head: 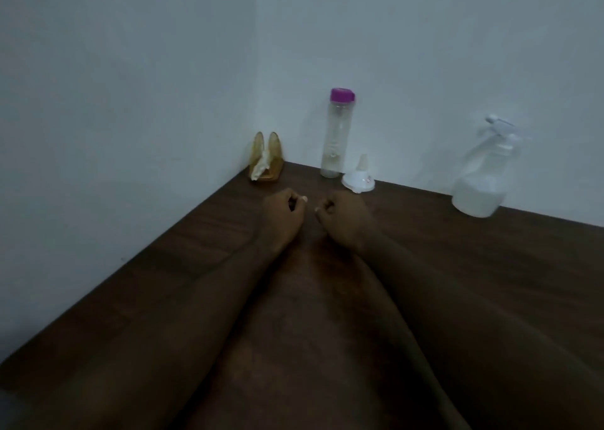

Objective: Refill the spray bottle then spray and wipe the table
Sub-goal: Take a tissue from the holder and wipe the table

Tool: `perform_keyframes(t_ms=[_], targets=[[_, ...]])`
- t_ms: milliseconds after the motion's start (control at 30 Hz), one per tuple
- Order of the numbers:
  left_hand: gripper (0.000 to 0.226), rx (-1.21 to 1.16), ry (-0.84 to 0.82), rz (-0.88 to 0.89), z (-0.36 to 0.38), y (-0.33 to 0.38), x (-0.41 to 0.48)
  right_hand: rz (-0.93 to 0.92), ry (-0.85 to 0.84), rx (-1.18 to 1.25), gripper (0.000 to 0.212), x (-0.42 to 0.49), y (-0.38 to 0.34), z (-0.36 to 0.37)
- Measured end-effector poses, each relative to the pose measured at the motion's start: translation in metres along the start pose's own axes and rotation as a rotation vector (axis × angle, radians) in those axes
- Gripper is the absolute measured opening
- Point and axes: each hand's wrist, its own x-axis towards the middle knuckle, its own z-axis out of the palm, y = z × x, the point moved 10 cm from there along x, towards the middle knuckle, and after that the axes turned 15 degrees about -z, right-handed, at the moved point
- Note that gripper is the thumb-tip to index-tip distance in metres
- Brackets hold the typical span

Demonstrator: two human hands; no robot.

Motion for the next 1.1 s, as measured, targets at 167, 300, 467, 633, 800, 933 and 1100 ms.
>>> perform_keyframes(t_ms=[167, 300, 467, 633, 800, 933, 1100], targets=[[0.010, -0.090, 0.135, -0.125, -0.036, -0.039, 0.037, -0.055, 0.072, 0.083, 0.026, 0.059, -0.048, 0.020], [0.011, -0.115, 0.152, -0.197, -0.044, -0.062, 0.065, -0.026, 0.065, 0.171, 0.021, 0.097, -0.051, 0.039], [0.024, -0.114, 0.133, -0.247, -0.038, -0.072, 0.081, -0.039, -0.059, 0.156, 0.035, 0.129, -0.051, 0.072], [0.021, -0.127, 0.133, -0.237, -0.035, -0.073, 0.082, -0.143, -0.139, -0.072, 0.044, 0.147, -0.064, 0.086], [0.018, -0.142, 0.124, -0.242, -0.033, -0.073, 0.084, -0.094, -0.180, -0.072, 0.055, 0.160, -0.064, 0.096], [0.018, -0.180, 0.105, -0.235, -0.032, -0.073, 0.083, -0.075, -0.191, -0.102, 0.034, 0.162, -0.060, 0.099], [0.028, -0.260, 0.172, -0.270, -0.044, -0.075, 0.081, -0.057, 0.097, 0.061, 0.035, 0.148, -0.049, 0.062]])
